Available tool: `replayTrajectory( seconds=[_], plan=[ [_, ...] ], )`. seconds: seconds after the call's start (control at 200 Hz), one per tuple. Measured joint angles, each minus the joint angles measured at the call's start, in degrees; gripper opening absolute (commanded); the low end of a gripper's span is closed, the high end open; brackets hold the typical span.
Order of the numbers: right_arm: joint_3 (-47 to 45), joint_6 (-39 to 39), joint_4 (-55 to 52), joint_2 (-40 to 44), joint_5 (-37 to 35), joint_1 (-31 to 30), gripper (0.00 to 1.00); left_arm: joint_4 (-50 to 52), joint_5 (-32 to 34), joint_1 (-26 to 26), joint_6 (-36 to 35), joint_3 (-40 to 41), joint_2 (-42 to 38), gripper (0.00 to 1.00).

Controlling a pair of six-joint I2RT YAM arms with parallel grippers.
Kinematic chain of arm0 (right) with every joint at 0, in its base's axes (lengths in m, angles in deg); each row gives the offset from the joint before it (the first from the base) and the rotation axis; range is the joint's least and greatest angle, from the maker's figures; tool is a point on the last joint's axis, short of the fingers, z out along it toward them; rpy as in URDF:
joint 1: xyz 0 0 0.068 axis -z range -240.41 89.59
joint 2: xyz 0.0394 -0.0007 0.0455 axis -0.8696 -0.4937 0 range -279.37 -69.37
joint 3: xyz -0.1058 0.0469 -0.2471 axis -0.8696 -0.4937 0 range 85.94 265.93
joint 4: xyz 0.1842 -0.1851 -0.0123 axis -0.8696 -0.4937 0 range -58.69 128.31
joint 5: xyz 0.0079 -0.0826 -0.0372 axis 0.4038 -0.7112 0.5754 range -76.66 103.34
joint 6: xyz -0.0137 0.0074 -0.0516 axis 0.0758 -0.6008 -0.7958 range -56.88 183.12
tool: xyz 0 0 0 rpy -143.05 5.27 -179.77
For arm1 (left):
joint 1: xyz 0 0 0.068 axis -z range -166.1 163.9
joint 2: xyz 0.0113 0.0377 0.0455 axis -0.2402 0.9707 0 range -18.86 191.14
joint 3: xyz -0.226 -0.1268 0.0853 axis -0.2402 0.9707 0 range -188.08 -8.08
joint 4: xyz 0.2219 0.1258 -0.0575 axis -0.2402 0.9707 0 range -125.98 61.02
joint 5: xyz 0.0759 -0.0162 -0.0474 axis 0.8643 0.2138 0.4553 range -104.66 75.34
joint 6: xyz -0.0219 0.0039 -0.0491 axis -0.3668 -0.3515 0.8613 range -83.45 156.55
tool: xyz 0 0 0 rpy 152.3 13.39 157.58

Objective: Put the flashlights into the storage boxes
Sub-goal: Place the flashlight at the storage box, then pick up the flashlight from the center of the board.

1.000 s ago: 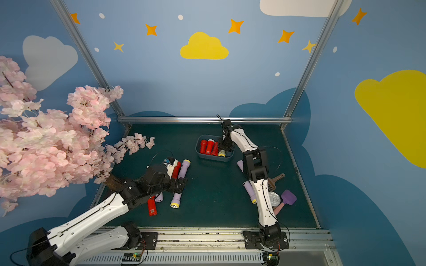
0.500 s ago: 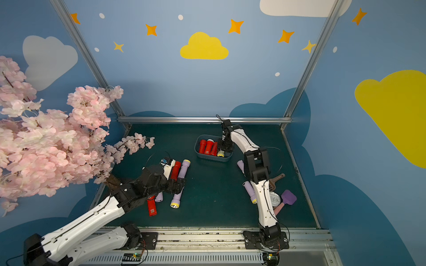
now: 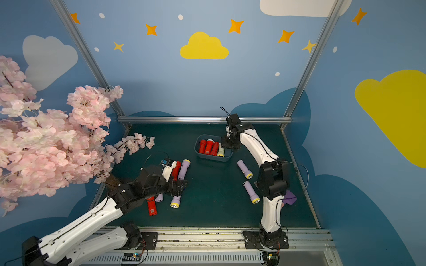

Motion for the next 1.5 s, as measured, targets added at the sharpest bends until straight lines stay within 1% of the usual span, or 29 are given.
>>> replayTrajectory(
  seconds=[0.175,0.295,0.441,0.596,0.736,0.861,0.916,0.946,0.956,0.961,0.966,0.971,0.991,1.126,1.256,1.352,1.502],
  plan=[
    [-16.11,-0.28,0.98,10.62,-2.19,-0.11,0.54,-0.59,-1.25,2.95,1.18,-1.42,2.75,0.99],
    [-25.18,-0.28,1.62,17.51,-3.69,-0.11,0.54,-1.70,-1.11,7.45,1.99,-3.30,6.40,0.99],
    [-33.94,-0.28,2.45,25.09,-5.05,-0.09,0.54,-3.41,-0.35,13.42,2.69,-5.66,11.34,0.99],
    [-41.13,-0.26,2.86,32.15,-5.55,0.02,0.54,-4.87,1.40,18.67,3.54,-8.28,17.20,0.99],
    [-46.86,-0.15,4.07,37.53,-5.01,0.02,0.55,-5.33,3.58,22.12,5.03,-8.59,20.31,0.99],
    [-50.58,0.17,5.18,40.74,-3.93,0.02,0.60,-4.98,6.01,24.26,6.56,-8.59,21.51,0.99],
    [-51.74,0.28,5.86,41.64,-2.93,0.00,0.64,-4.17,7.39,24.85,7.37,-8.59,21.55,0.99],
    [-52.22,0.39,6.23,42.03,-2.16,0.00,0.68,-3.56,8.20,25.05,7.74,-8.59,21.55,0.99],
    [-52.30,0.35,6.27,42.10,-1.99,0.00,0.73,-3.30,8.52,25.09,7.89,-8.59,21.53,0.99],
    [-52.37,0.46,6.36,42.21,-1.88,-0.02,0.77,-3.17,8.61,25.09,7.98,-8.59,21.53,0.99],
    [-52.41,0.50,6.40,42.25,-1.79,-0.02,0.83,-3.02,8.81,25.09,8.07,-8.59,21.53,0.99],
    [-52.50,0.55,6.49,42.34,-1.62,-0.04,0.87,-2.97,8.92,25.11,8.09,-8.59,21.53,0.99],
    [-52.70,0.59,6.75,42.58,-1.27,-0.07,0.91,-2.34,9.57,25.18,8.41,-8.59,21.51,0.99],
    [-53.40,1.05,8.33,44.59,1.36,-1.11,0.93,2.71,14.25,25.18,10.36,-8.50,20.35,0.99],
    [-53.40,1.27,9.22,47.19,3.30,-2.71,0.93,6.51,18.10,24.13,12.81,-6.08,15.82,0.99],
    [-53.35,1.42,9.27,49.03,4.35,-3.78,0.93,8.81,19.10,20.90,14.69,-3.15,11.82,0.99],
    [-52.57,1.53,9.09,50.58,5.79,-4.96,0.93,11.82,18.03,13.09,16.31,1.16,7.45,0.99]
  ],
)
